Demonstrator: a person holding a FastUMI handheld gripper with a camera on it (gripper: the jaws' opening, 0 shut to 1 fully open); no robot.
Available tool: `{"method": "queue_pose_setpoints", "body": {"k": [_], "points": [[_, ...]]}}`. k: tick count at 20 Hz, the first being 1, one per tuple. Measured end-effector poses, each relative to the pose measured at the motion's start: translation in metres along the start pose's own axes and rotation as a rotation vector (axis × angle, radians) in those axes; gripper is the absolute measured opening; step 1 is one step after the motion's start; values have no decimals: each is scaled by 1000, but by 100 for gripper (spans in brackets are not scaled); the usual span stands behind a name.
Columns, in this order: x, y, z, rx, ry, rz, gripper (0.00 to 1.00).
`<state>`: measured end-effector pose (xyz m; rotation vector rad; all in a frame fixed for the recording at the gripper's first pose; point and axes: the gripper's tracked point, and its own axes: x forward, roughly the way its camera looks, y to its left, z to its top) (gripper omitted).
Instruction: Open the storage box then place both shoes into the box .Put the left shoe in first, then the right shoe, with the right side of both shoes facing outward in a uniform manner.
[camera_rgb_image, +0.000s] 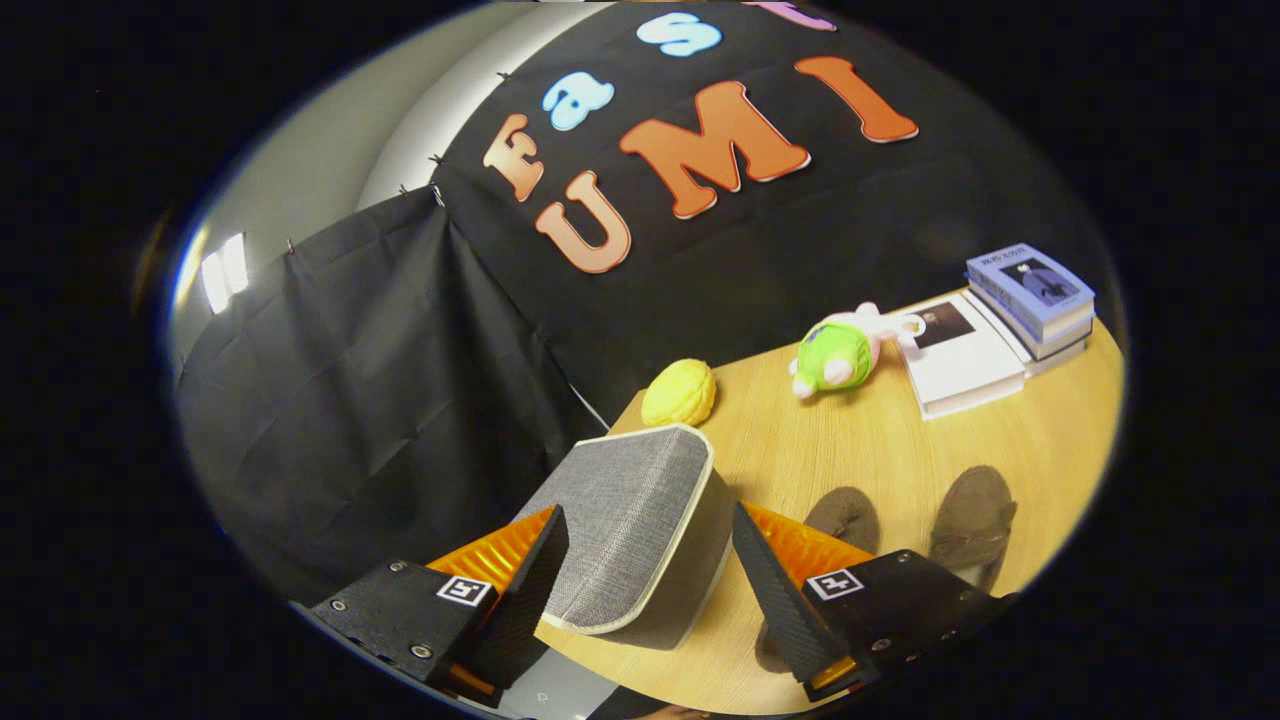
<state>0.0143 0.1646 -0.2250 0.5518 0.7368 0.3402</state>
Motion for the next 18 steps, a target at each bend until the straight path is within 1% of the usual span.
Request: {"method": "queue_pose_setpoints", "body": {"k": [4,8,11,14,16,18], "points": [[30,2,-29,90,95,32,98],[50,8,-49,146,155,63,98],[60,12,-56,179,171,89,98],[69,18,-55,240,162,123,97],[74,17,-56,273,164,125,96],[77,17,-59,280,169,128,93]]}}
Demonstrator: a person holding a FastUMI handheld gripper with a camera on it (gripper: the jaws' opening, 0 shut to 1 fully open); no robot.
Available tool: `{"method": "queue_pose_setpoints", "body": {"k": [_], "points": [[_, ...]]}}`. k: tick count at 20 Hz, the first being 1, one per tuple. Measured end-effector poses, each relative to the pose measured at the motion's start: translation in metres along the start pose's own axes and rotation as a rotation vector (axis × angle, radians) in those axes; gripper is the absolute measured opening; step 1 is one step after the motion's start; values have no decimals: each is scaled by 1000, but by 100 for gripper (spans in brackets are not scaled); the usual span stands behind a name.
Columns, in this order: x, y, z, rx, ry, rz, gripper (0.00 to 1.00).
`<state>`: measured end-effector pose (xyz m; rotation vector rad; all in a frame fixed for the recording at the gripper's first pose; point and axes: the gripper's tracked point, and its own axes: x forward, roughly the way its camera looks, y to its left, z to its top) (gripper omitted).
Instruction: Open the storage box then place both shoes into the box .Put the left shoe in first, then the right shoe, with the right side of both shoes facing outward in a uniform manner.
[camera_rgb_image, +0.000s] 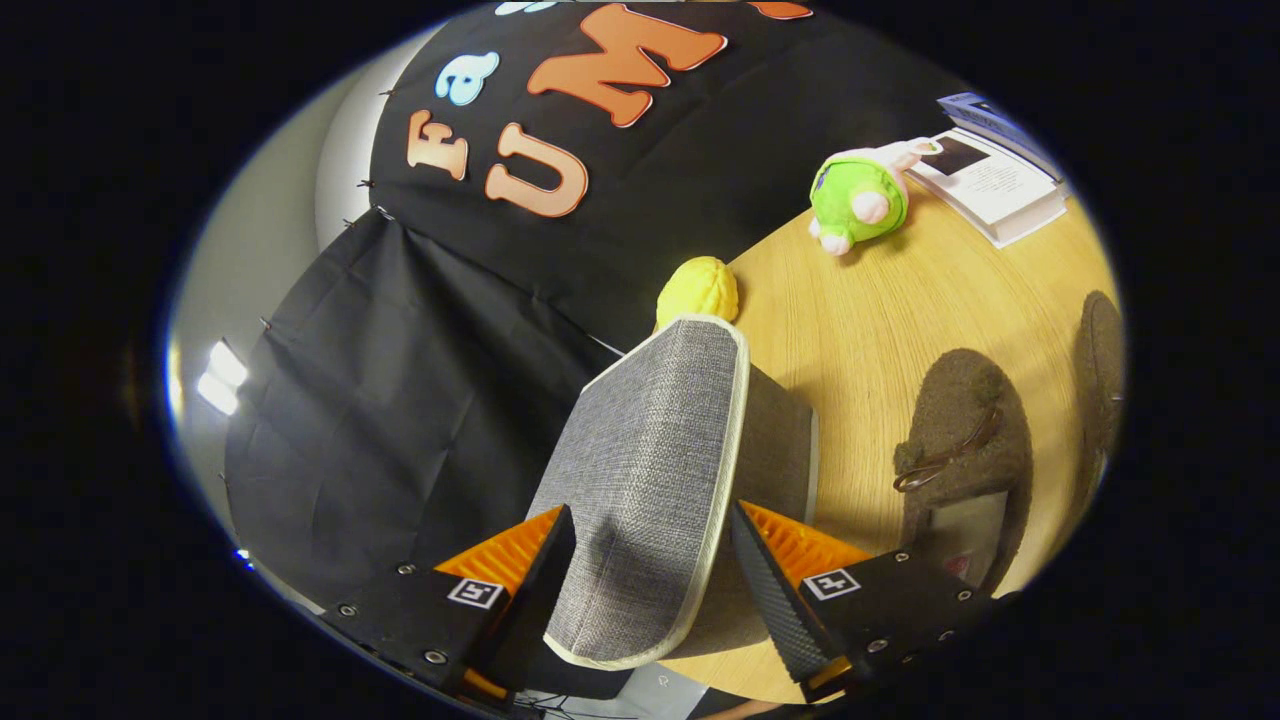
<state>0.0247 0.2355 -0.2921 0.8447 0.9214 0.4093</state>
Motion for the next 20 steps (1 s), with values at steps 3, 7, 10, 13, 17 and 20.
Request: {"method": "queue_pose_setpoints", "body": {"k": [3,7,10,13,17,20], "points": [[0,-2,-2,21,7,3,82],[-11,-3,14,32,-42,8,62],[-15,-6,20,39,-57,-12,34],[-19,9,27,65,-80,33,16],[-23,24,33,38,-100,38,5],[-25,45,37,-6,-107,47,5]]}}
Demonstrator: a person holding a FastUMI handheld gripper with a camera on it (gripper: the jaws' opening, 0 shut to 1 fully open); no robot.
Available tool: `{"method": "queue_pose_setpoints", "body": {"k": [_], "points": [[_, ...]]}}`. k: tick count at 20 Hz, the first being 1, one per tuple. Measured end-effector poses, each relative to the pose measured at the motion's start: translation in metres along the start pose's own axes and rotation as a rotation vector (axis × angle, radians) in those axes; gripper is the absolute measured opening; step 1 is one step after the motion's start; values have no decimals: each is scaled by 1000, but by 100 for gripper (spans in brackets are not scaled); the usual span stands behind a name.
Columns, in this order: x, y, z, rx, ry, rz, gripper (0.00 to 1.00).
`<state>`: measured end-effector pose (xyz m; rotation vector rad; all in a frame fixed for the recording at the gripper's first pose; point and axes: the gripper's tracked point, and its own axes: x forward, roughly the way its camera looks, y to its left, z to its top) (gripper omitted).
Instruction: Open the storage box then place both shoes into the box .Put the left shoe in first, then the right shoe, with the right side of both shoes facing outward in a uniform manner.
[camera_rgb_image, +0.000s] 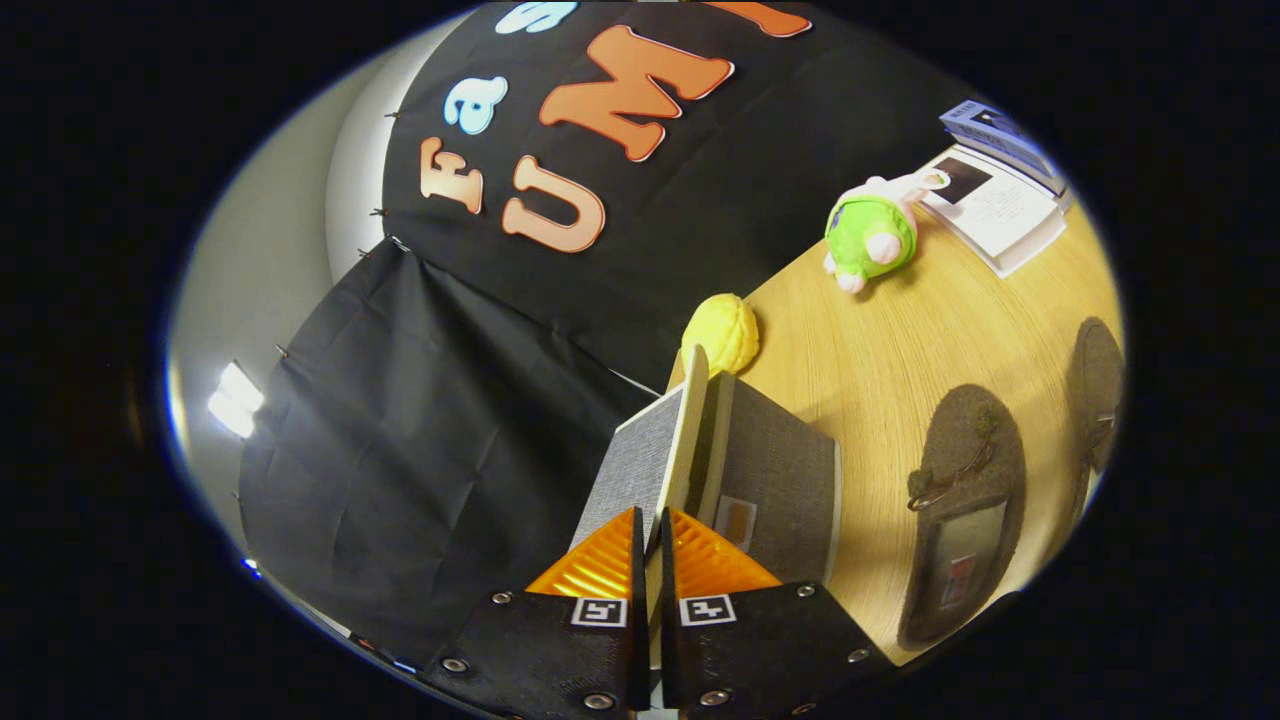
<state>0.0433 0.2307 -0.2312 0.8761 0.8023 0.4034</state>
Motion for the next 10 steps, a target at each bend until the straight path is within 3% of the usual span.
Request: {"method": "queue_pose_setpoints", "body": {"k": [10], "points": [[8,129,16,-168,-71,152,9]]}}
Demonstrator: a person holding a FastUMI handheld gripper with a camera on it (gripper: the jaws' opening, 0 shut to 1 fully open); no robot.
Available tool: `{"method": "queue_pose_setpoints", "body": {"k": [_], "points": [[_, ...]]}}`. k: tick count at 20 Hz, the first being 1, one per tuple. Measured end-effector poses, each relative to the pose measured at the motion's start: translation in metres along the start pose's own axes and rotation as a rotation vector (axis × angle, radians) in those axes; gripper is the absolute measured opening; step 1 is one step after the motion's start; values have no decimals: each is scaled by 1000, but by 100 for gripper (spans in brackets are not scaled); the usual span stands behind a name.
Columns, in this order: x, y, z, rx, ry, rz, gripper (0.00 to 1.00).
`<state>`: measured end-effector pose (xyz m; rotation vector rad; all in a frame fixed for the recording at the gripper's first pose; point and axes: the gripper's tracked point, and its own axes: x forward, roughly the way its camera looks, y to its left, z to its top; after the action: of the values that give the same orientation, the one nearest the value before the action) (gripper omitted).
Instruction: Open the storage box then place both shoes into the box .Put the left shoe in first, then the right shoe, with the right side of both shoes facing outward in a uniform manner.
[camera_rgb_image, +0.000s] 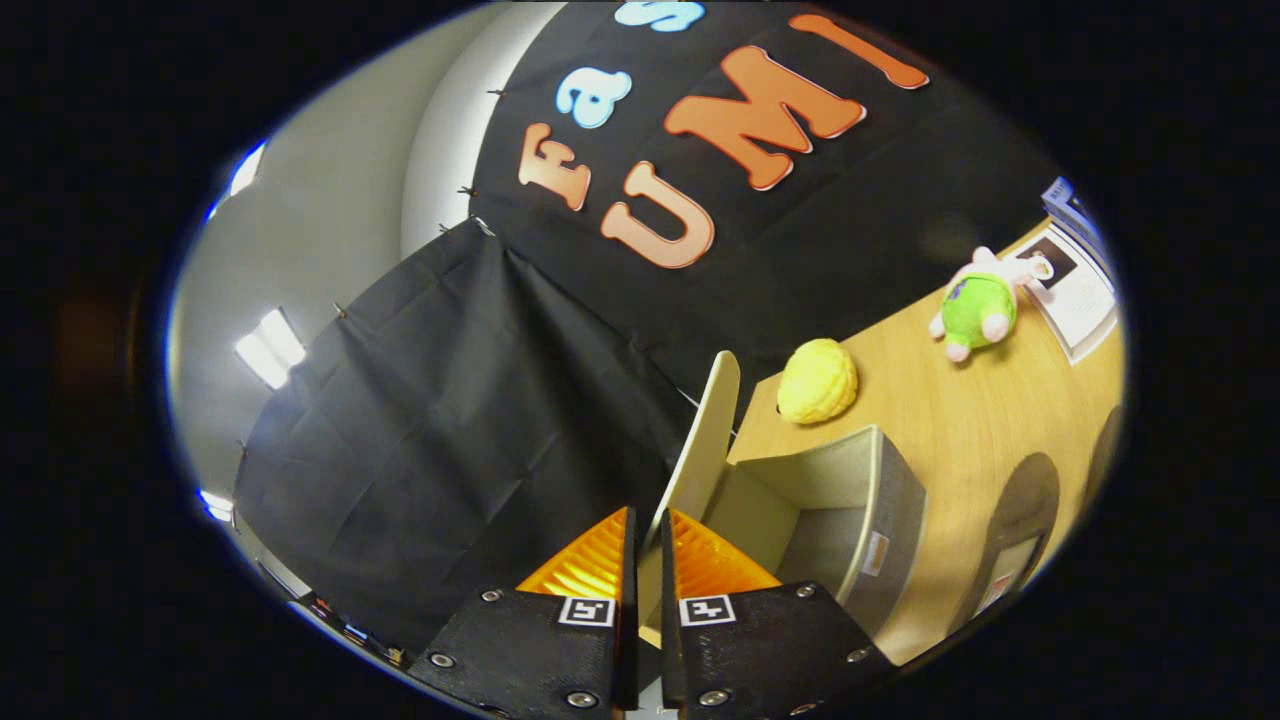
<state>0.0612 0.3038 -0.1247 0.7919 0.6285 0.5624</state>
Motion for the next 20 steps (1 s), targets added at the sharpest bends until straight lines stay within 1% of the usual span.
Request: {"method": "queue_pose_setpoints", "body": {"k": [5,8,10,13,15,16,18,19,20], "points": [[43,49,-21,-8,42,71,9],[71,60,-33,17,49,93,9],[90,61,-45,55,65,91,9],[108,62,-67,158,96,115,9],[117,66,-74,189,100,123,9],[119,66,-77,187,99,113,9],[123,61,-85,153,101,81,16],[122,63,-92,137,123,82,27],[120,65,-99,127,146,91,32]]}}
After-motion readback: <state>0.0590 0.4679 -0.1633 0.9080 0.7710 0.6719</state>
